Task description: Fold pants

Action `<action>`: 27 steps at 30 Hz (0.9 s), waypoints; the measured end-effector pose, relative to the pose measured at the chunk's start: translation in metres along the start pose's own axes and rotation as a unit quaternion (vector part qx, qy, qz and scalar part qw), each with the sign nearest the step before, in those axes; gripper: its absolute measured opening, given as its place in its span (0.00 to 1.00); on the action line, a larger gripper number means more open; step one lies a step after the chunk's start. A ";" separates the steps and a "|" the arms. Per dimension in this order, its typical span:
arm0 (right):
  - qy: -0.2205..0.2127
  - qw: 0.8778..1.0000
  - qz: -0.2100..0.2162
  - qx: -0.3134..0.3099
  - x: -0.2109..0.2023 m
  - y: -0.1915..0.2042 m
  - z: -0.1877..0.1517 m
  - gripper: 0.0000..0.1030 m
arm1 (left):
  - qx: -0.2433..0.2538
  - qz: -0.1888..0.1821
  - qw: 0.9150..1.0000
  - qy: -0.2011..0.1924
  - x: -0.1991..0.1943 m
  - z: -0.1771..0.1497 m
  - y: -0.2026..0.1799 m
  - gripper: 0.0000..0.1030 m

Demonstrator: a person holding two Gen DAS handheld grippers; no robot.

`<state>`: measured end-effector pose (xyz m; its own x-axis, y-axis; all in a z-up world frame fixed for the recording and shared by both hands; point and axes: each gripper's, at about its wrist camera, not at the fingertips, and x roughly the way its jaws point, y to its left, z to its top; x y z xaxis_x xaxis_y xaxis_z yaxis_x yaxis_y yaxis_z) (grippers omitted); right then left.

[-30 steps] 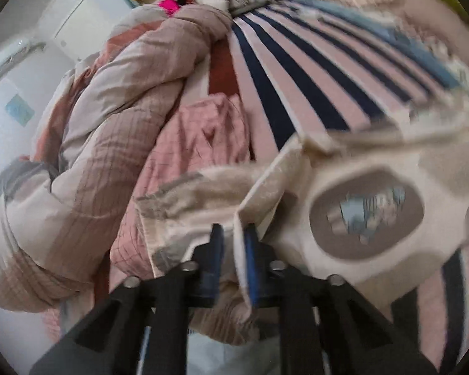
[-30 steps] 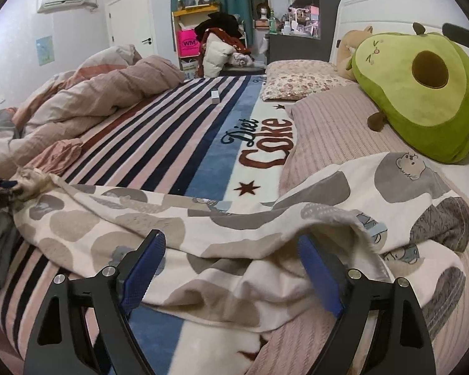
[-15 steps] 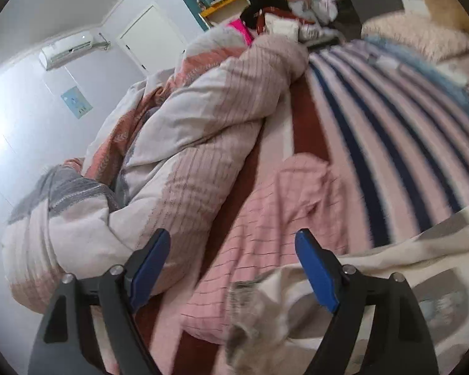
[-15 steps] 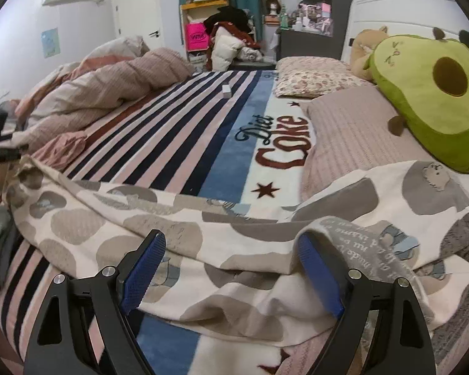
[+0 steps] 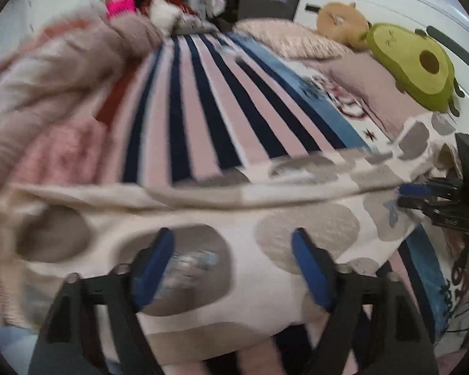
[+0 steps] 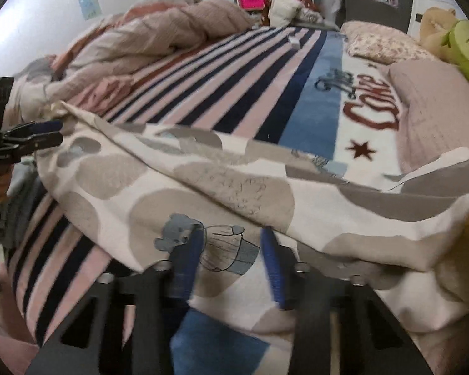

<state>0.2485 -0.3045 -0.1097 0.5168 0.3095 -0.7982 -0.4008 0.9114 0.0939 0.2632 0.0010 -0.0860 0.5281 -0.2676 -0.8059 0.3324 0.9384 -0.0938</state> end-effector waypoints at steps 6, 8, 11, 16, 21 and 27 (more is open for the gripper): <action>0.012 1.000 -0.018 0.002 0.022 -0.014 0.006 0.13 | -0.012 0.008 0.999 0.036 0.051 0.007 -0.008 0.53; 0.009 0.999 -0.041 -0.002 0.024 -0.018 0.013 0.13 | -0.019 0.019 0.999 0.034 0.060 0.013 -0.004 0.53; 0.008 0.997 -0.078 -0.011 0.029 -0.023 0.023 0.13 | -0.027 0.035 0.999 0.026 0.070 0.025 -0.004 0.53; -0.003 0.994 -0.111 -0.021 0.035 -0.031 0.039 0.13 | -0.036 0.072 0.997 0.004 0.086 0.043 0.003 0.53; -0.032 0.985 -0.162 -0.043 0.029 -0.032 0.057 0.15 | -0.058 0.102 0.993 -0.023 0.091 0.060 0.012 0.54; -0.067 0.980 -0.178 -0.055 -0.022 -0.031 0.041 0.42 | -0.033 0.052 0.996 -0.060 0.045 0.050 -0.010 0.65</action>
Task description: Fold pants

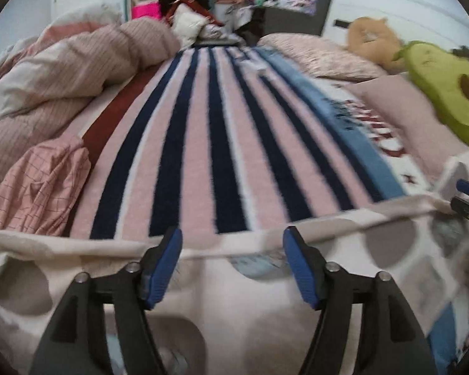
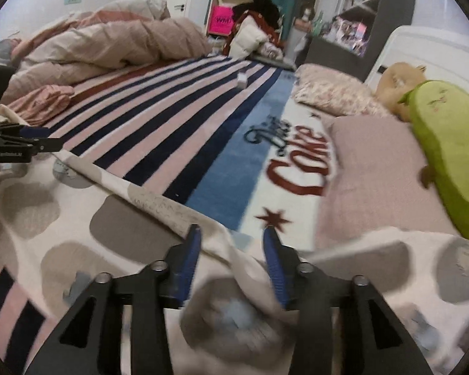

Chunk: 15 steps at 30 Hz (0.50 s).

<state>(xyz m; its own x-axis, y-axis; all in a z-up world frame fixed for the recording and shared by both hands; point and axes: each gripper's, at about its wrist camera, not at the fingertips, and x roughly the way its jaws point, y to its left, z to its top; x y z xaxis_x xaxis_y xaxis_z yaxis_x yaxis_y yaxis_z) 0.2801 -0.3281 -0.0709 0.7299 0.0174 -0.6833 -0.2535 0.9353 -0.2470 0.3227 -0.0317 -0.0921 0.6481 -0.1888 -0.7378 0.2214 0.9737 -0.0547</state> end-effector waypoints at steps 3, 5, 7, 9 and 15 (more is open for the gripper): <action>-0.004 1.000 -0.022 0.009 -0.033 -0.017 -0.015 0.57 | 0.019 -0.018 1.000 -0.009 -0.026 -0.008 -0.011 0.66; 0.003 0.999 -0.049 0.014 -0.054 -0.029 -0.031 0.58 | 0.025 -0.028 0.999 -0.012 -0.039 -0.014 -0.015 0.66; 0.015 0.997 -0.069 0.017 -0.072 -0.038 -0.049 0.58 | 0.031 -0.032 0.999 -0.011 -0.051 -0.021 -0.017 0.67; 0.023 0.996 -0.081 0.017 -0.083 -0.043 -0.062 0.60 | 0.037 -0.031 0.999 -0.010 -0.059 -0.030 -0.018 0.67; 0.037 0.988 -0.148 -0.022 -0.100 -0.046 -0.094 0.67 | 0.035 -0.030 0.999 -0.003 -0.070 -0.049 -0.017 0.67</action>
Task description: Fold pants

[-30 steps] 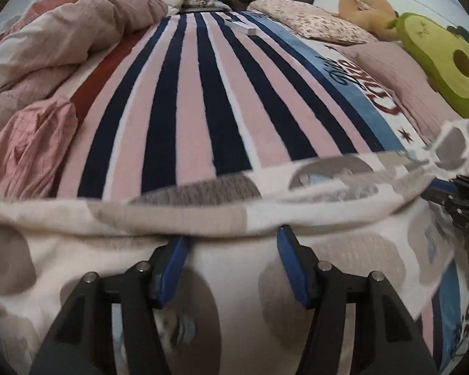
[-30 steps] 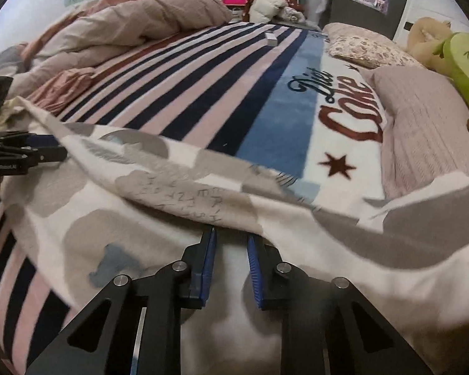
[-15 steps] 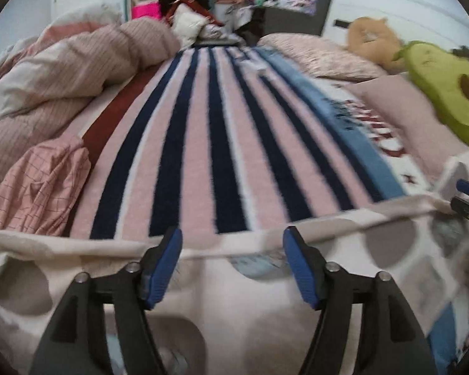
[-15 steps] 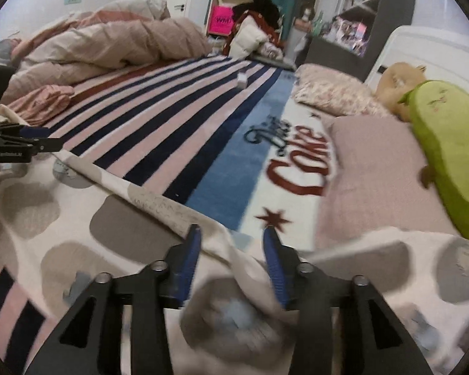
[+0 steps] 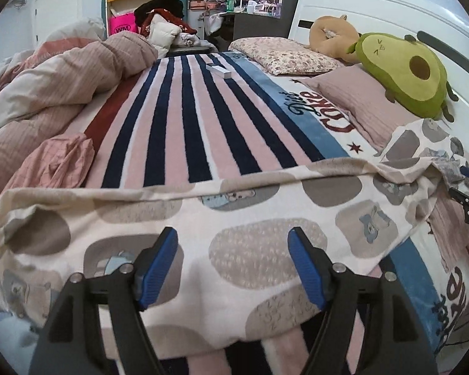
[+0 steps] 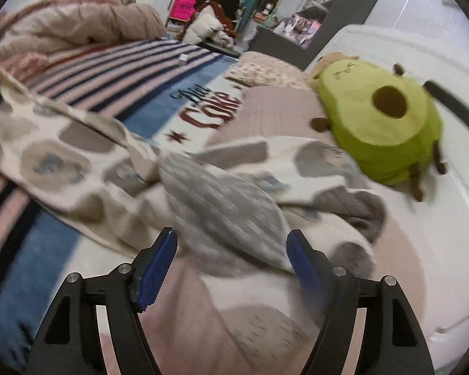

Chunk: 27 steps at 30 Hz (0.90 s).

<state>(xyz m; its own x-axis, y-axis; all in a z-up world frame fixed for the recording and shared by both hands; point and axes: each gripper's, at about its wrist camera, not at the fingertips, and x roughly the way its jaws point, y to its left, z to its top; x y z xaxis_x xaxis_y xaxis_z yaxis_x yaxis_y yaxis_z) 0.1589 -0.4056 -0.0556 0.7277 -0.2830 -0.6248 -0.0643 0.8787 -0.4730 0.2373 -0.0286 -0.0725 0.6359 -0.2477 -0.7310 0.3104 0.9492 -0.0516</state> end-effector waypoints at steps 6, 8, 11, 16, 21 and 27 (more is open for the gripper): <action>-0.002 0.999 -0.039 -0.031 -0.006 0.010 -0.014 0.67 | 0.003 -0.002 1.000 0.004 -0.003 -0.008 -0.004 0.67; -0.019 0.999 -0.024 -0.023 -0.018 0.013 -0.018 0.67 | 0.007 -0.001 1.000 0.002 -0.005 -0.009 -0.007 0.67; -0.030 0.999 -0.017 -0.017 -0.030 0.018 -0.022 0.66 | 0.009 -0.006 1.000 -0.002 -0.009 -0.010 -0.010 0.67; -0.005 1.000 -0.017 -0.014 -0.013 0.016 -0.028 0.65 | 0.011 -0.014 1.000 -0.004 -0.010 -0.011 -0.014 0.67; -0.015 0.998 -0.062 -0.021 0.007 0.015 -0.023 0.60 | 0.011 -0.016 1.000 -0.008 -0.013 -0.011 -0.017 0.67; -0.038 0.994 -0.104 -0.009 -0.002 0.004 -0.016 0.05 | 0.009 -0.014 1.000 -0.008 -0.014 -0.012 -0.015 0.67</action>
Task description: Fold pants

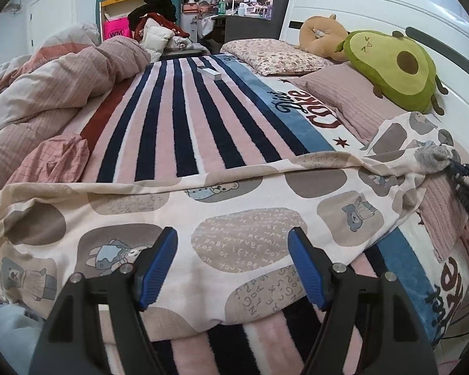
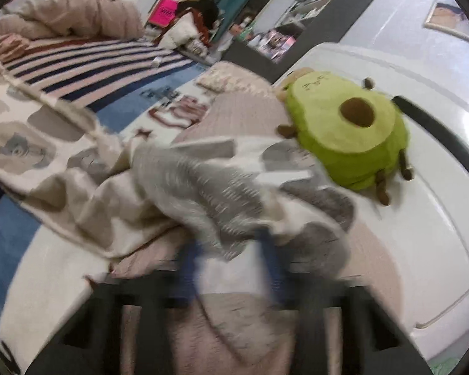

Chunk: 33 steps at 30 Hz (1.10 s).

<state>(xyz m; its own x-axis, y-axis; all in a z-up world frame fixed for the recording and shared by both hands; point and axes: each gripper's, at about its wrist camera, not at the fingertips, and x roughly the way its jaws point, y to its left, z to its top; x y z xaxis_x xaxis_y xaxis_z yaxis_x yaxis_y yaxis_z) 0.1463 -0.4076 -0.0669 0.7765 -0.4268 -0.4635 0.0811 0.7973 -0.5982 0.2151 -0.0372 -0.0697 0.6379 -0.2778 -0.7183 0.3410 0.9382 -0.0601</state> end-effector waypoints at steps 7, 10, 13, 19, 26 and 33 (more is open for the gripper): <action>-0.022 0.999 0.021 0.029 -0.008 -0.039 0.026 0.05 | -0.007 0.001 1.000 -0.005 0.003 0.006 0.002 0.67; -0.027 0.998 0.036 0.033 -0.003 -0.054 0.049 0.05 | -0.003 0.000 1.000 -0.007 0.005 0.010 0.001 0.67; -0.013 0.998 0.054 0.028 0.011 -0.065 0.072 0.05 | -0.004 0.001 1.000 -0.004 0.013 0.012 0.002 0.67; 0.041 0.997 0.057 0.018 0.064 -0.085 0.105 0.05 | -0.013 0.005 1.000 0.009 0.041 0.014 0.006 0.67; 0.069 0.997 0.012 0.034 0.126 -0.094 0.108 0.39 | -0.023 0.016 0.999 0.024 0.056 0.008 0.014 0.67; 0.029 0.993 0.031 0.108 0.112 -0.116 0.103 0.59 | -0.030 0.023 0.999 0.025 0.049 0.003 0.021 0.67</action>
<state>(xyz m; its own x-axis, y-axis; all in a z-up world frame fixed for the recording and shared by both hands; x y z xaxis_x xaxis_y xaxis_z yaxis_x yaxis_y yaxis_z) 0.2883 -0.5039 0.0185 0.7477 -0.3924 -0.5357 0.1708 0.8932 -0.4159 0.2556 -0.0317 -0.1035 0.6166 -0.2255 -0.7543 0.2692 0.9607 -0.0671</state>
